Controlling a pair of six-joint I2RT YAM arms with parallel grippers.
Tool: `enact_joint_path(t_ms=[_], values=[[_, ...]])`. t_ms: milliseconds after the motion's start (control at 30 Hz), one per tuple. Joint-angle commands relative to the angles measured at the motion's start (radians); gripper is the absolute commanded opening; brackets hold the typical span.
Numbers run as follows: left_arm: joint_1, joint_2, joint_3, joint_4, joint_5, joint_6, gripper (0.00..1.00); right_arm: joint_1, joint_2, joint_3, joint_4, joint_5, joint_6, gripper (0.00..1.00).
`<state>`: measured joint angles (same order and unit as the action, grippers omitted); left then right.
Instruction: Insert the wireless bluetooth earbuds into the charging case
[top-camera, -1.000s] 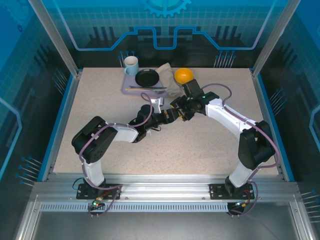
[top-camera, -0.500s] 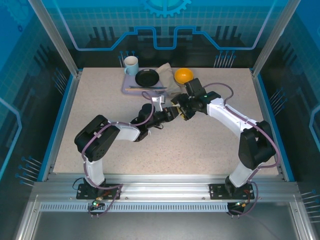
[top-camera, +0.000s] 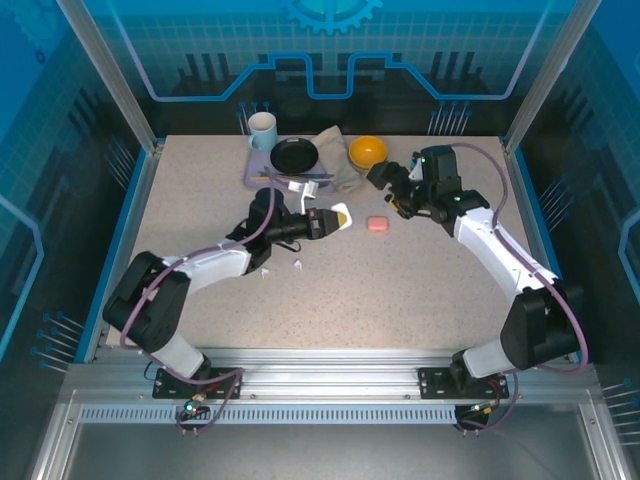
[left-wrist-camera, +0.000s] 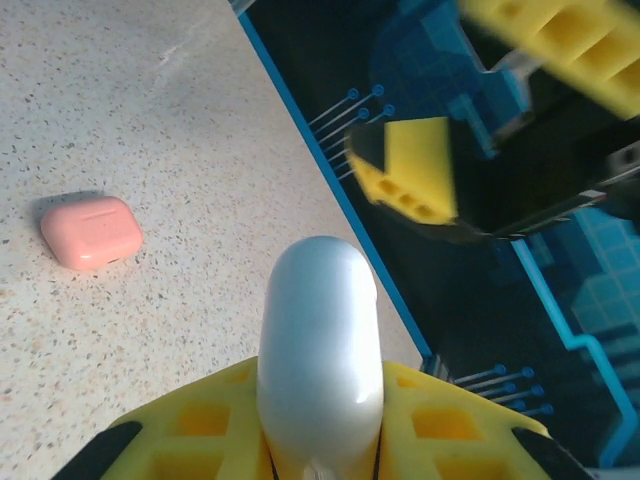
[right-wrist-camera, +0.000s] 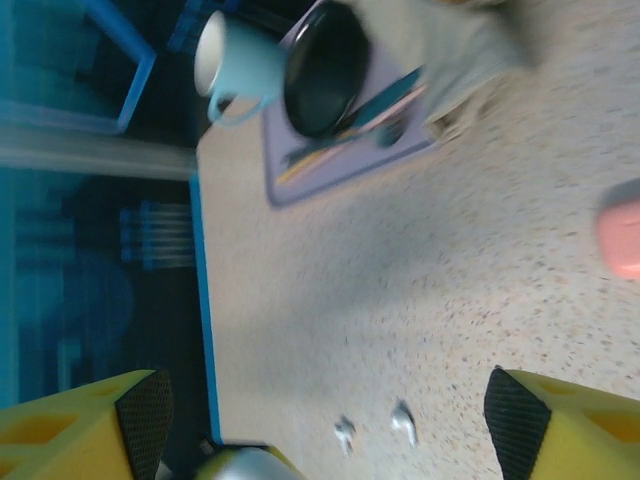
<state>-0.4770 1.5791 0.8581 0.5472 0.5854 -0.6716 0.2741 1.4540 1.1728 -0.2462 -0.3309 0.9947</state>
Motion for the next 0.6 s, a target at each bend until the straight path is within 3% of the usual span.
enact_joint_path(t_ms=[0,233,567], values=[[0.032,-0.065,0.053,-0.233,0.197,0.139,0.13,0.007,-0.019,-0.076,0.172,-0.231,-0.223,0.84],[0.051,-0.135,0.145,-0.471,0.266,0.252,0.13,0.065,-0.066,-0.196,0.359,-0.32,-0.229,0.82],[0.058,-0.162,0.163,-0.527,0.251,0.269,0.12,0.132,-0.079,-0.232,0.377,-0.317,-0.25,0.79]])
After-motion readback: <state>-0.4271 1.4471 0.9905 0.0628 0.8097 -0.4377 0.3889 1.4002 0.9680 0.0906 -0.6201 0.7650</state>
